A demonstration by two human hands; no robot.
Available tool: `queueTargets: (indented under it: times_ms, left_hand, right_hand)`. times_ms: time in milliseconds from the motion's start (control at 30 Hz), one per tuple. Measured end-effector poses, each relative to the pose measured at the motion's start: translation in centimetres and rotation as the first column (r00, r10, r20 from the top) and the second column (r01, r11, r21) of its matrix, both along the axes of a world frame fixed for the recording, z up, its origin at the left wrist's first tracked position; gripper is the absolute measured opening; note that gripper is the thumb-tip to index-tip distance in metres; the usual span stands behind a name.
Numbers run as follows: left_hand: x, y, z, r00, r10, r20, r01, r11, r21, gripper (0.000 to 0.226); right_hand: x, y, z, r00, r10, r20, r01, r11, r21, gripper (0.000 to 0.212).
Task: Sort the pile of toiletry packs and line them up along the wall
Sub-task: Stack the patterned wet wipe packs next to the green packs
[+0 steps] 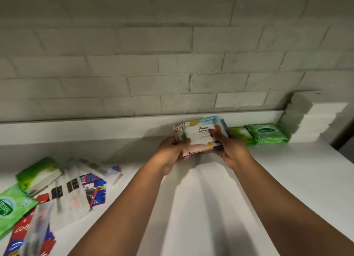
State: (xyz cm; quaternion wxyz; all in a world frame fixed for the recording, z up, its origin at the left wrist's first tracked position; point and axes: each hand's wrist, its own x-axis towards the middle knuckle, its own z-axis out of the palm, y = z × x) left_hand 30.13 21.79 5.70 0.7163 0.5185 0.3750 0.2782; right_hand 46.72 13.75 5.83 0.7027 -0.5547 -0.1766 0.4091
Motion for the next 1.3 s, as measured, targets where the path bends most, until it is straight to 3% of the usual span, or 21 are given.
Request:
queueTargets:
  times_ms: [100,200,467,833,1000,1067,1133,1200,1300]
  left_hand:
    - [3.1,0.3,0.5,0.999,0.007,-0.034,-0.005,0.999,0.051,0.010]
    - [5.2,1.3,0.6,0.993,0.069,-0.097,-0.058,0.993,0.107,0.014]
    - [8.0,2.8,0.5,0.965,0.198,-0.169,-0.174,0.974,0.148,0.010]
    - [8.7,3.8,-1.0,0.953,0.238,-0.188,-0.209,0.965,0.162,0.009]
    - [9.0,4.2,-1.3,0.929,0.265,-0.258,-0.212,0.953,0.215,0.019]
    - [9.2,4.4,-1.2,0.891,0.332,-0.310,-0.239,0.923,0.302,0.042]
    - [9.4,4.7,-1.1,0.799,0.445,-0.405,-0.195,0.829,0.524,0.057]
    - [9.8,4.4,-0.6,0.775,0.494,-0.395,-0.077,0.693,0.717,0.049]
    - [10.5,4.1,-0.4,0.818,0.405,-0.408,0.144,0.544,0.827,0.040]
  right_hand:
    - [3.2,0.3,0.0,0.997,0.005,0.072,-0.001,0.999,-0.054,0.034]
    - [5.3,0.9,0.5,0.994,0.012,0.106,-0.002,0.995,-0.100,0.035]
    - [9.1,3.0,-0.3,0.833,0.085,0.547,0.098,0.950,-0.297,0.045]
    - [10.5,4.1,-1.4,0.792,0.195,0.579,0.079,0.907,-0.413,0.047]
    - [10.8,4.1,-1.6,0.712,0.225,0.665,0.105,0.902,-0.418,0.043]
    - [10.9,4.0,-1.5,0.633,0.203,0.747,0.176,0.902,-0.394,0.062]
    - [10.9,3.8,-1.2,0.478,0.157,0.864,0.215,0.933,-0.289,0.060]
    - [10.7,3.7,-0.5,0.317,0.126,0.940,0.156,0.971,-0.182,0.046]
    - [9.7,3.8,0.4,0.181,0.256,0.950,0.006,0.965,-0.261,0.038]
